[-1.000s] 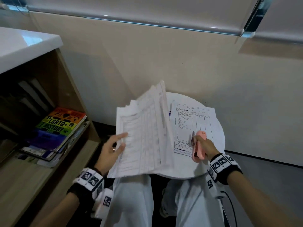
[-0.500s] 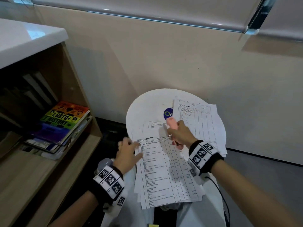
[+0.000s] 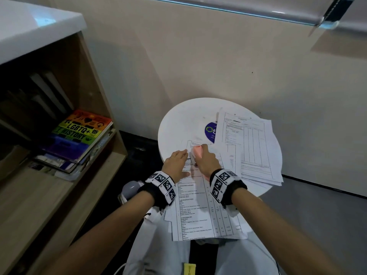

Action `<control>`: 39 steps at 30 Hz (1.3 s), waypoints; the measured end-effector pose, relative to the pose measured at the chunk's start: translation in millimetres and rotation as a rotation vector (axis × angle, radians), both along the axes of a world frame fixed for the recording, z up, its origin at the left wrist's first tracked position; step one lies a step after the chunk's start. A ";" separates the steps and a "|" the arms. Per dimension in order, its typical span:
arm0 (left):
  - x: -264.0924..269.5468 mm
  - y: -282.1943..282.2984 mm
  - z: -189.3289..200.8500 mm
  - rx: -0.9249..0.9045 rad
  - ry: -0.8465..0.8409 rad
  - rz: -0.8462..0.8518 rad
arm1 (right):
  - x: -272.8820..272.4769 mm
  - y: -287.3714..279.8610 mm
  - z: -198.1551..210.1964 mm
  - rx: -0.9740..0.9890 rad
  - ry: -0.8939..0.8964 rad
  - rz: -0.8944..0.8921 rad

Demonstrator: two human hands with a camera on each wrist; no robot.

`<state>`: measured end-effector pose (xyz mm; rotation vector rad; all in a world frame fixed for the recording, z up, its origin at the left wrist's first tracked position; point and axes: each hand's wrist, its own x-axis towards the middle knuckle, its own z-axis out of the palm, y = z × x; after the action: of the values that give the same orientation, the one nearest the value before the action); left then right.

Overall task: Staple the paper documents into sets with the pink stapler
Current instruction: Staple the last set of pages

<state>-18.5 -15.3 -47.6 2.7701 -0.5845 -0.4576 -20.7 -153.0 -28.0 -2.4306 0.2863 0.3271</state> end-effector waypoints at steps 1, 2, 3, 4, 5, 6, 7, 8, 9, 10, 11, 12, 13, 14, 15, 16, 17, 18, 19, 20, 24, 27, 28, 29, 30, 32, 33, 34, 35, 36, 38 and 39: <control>-0.1 0.0 -0.1 0.001 -0.002 0.002 | 0.9 1.5 -0.2 -0.012 0.001 -0.005; -0.2 -0.4 0.1 0.005 -0.002 0.002 | 1.8 3.3 -1.3 -0.026 0.007 -0.014; -0.1 -0.7 -0.3 0.010 -0.004 0.002 | 2.3 5.4 -2.4 -0.039 0.015 -0.027; -0.3 -1.3 0.2 0.019 -0.006 0.003 | 3.1 7.2 -4.1 -0.049 0.023 -0.041; -0.6 -2.1 1.0 0.029 -0.009 0.004 | 4.3 8.5 -5.8 -0.055 0.032 -0.050; -1.1 -2.8 2.1 0.036 -0.010 0.006 | 5.4 9.4 -7.3 -0.058 0.041 -0.054; -1.3 -3.3 2.7 0.040 -0.013 0.006 | 6.1 10.1 -7.4 -0.064 0.050 -0.052; -1.4 -4.0 3.8 0.046 -0.012 0.006 | 7.7 10.6 -7.5 -0.074 0.053 -0.044; -2.0 -4.7 4.5 0.053 -0.008 0.005 | 8.7 11.0 -7.2 -0.089 0.051 -0.032; -2.5 -5.4 5.6 0.059 -0.005 0.004 | 9.7 11.4 -6.6 -0.110 0.039 -0.019; -2.0 -6.0 6.1 0.062 -0.004 0.003 | 9.9 11.9 -5.8 -0.145 0.025 -0.006; -1.7 -6.4 6.4 0.063 0.000 0.004 | 9.6 12.1 -6.3 -0.200 0.003 0.016; -1.7 -6.5 6.8 0.061 0.004 0.007 | 8.6 12.0 -7.2 -0.276 -0.032 0.054; -1.6 -6.5 7.1 0.059 0.004 0.008 | 7.8 11.2 -8.9 -0.349 -0.074 0.098; -1.1 -6.3 7.1 0.057 0.001 0.005 | 7.5 10.3 -10.6 -0.398 -0.109 0.131; -1.1 -6.0 7.2 0.057 0.002 0.001 | 8.3 9.3 -12.0 -0.408 -0.120 0.150; -1.0 -5.8 7.0 0.060 0.002 -0.003 | 10.6 8.6 -12.7 -0.366 -0.100 0.138; -1.0 -5.8 6.9 0.063 -0.001 -0.003 | 13.9 8.9 -12.3 -0.299 -0.076 0.105; -1.0 -5.8 6.8 0.063 -0.004 -0.001 | 17.5 9.4 -11.7 -0.265 -0.049 0.077; -0.8 -5.9 6.9 0.061 -0.005 0.004 | 20.8 10.2 -11.1 -0.243 -0.036 0.050; 1.4 -7.2 5.5 0.065 -0.013 0.007 | 21.8 9.1 -10.8 -0.303 -0.097 0.106; 1.9 -7.8 5.0 0.053 -0.003 0.009 | 26.0 7.7 -14.1 -0.278 -0.115 0.104; 2.5 -7.3 4.4 0.049 0.001 0.010 | 29.1 8.6 -14.0 -0.244 -0.102 0.068; 1.5 -7.3 3.9 0.042 0.005 0.013 | 30.8 9.0 -13.1 -0.219 -0.083 0.038; 1.1 -7.3 3.6 0.036 0.004 0.014 | 31.8 9.6 -12.2 -0.203 -0.072 0.023; 0.9 -6.7 2.9 0.037 -0.005 0.013 | 31.7 9.9 -11.8 -0.212 -0.070 0.032; 1.4 -6.8 2.6 0.042 -0.007 0.011 | 31.2 9.4 -12.5 -0.239 -0.085 0.057; 1.7 -7.2 2.6 0.045 -0.009 0.009 | 30.2 8.4 -13.4 -0.270 -0.116 0.089; 2.0 -7.4 2.2 0.045 -0.011 0.010 | 29.7 8.4 -14.5 -0.296 -0.146 0.113; 2.6 -7.4 2.2 0.046 -0.014 0.010 | 28.8 8.7 -13.9 -0.312 -0.175 0.139; 2.3 -7.7 2.6 0.051 -0.012 0.008 | 28.0 7.7 -14.5 -0.352 -0.209 0.176; 2.3 -7.5 2.4 0.050 -0.014 0.008 | 28.7 6.9 -14.4 -0.363 -0.205 0.181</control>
<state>-16.2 -22.8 -45.2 2.8239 -0.5721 -0.4568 8.0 -146.1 -42.5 -2.8295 0.0344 0.1070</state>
